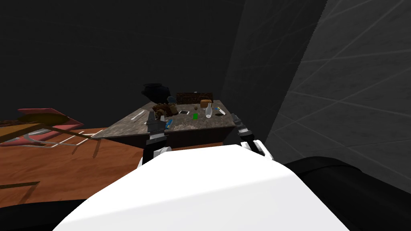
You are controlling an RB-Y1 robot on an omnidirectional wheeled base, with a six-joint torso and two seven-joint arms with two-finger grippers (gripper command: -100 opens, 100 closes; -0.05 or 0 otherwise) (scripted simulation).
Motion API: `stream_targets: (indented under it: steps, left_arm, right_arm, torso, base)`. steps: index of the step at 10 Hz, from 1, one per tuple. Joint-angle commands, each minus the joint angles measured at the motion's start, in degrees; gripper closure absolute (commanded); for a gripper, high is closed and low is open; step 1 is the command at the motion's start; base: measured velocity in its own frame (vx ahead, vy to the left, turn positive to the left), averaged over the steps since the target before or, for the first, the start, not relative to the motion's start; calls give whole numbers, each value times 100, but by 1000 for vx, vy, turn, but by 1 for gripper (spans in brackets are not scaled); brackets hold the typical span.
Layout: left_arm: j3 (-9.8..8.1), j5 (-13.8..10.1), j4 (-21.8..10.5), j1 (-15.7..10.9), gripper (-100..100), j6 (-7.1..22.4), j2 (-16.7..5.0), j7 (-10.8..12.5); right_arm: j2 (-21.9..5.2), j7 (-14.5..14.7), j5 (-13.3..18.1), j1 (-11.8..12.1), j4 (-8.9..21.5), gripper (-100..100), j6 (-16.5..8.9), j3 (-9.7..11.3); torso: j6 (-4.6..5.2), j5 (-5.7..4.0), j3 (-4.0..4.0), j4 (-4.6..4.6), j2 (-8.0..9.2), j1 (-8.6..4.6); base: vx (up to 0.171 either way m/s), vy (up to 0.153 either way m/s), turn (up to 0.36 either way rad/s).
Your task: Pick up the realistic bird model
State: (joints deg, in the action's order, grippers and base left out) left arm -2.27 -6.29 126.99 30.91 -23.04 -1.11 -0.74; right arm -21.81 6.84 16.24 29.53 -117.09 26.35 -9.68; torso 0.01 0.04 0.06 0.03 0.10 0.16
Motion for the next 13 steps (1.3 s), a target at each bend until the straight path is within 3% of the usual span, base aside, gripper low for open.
stream_targets:
  steps: [1, 5, 8, 9, 10, 11, 12, 13]
  left_arm:
    - [0, 0, 0, 0, 0, 0, 0, 0]
    - [0, 0, 0, -1, 0, 0, 0, 0]
    - [0, 0, 0, -1, 0, 0, 0, 0]
    - [0, 0, 0, 0, 0, 0, 0, 0]
    - [0, 0, 0, -1, 0, 0, 0, 0]
    - [-1, 0, 0, 0, 0, 0, 0, 0]
    - [0, 0, 0, 0, 0, 0, 0, 0]
    - [-1, 0, 0, 0, 0, 0, 0, 0]
  right_arm:
    - [-286, 14, 167, -35, 211, -100, 19, -102]
    - [-1006, 87, 622, -74, 776, -100, 86, -282]
    - [-1442, 119, 775, -75, 1040, -100, 114, -307]
    - [-1640, 153, 928, -68, 1267, -100, 146, -313]
    - [-1728, 153, 928, -68, 1267, -100, 146, -313]
    - [-1953, 192, 1078, -55, 1499, -100, 181, -299]
    - [-2015, 192, 1078, -55, 1499, -100, 181, -299]
    - [-2244, 234, 1226, -36, 1722, -100, 217, -266]
  torso:
    - [0, 0, 0, 0, 0, 0]
    - [-2, 1, 1, 0, 2, 3]
    - [-2, 1, 1, 0, 3, 4]
    - [1, 0, 0, 0, 0, -1]
    - [-2, -1, 0, 0, 0, -4]
    - [2, -1, 0, 0, 1, -7]
    - [-2, 0, 0, 0, 0, -1]
    - [2, -1, -1, 0, -2, -3]
  base:
    - [-28, 68, 132]
    - [-32, 81, 163]
    - [-25, 60, 106]
    - [-22, 44, 191]
    - [-21, 35, 87]
    - [-18, 60, 196]
    - [-13, 46, 104]
    - [-18, 41, 225]
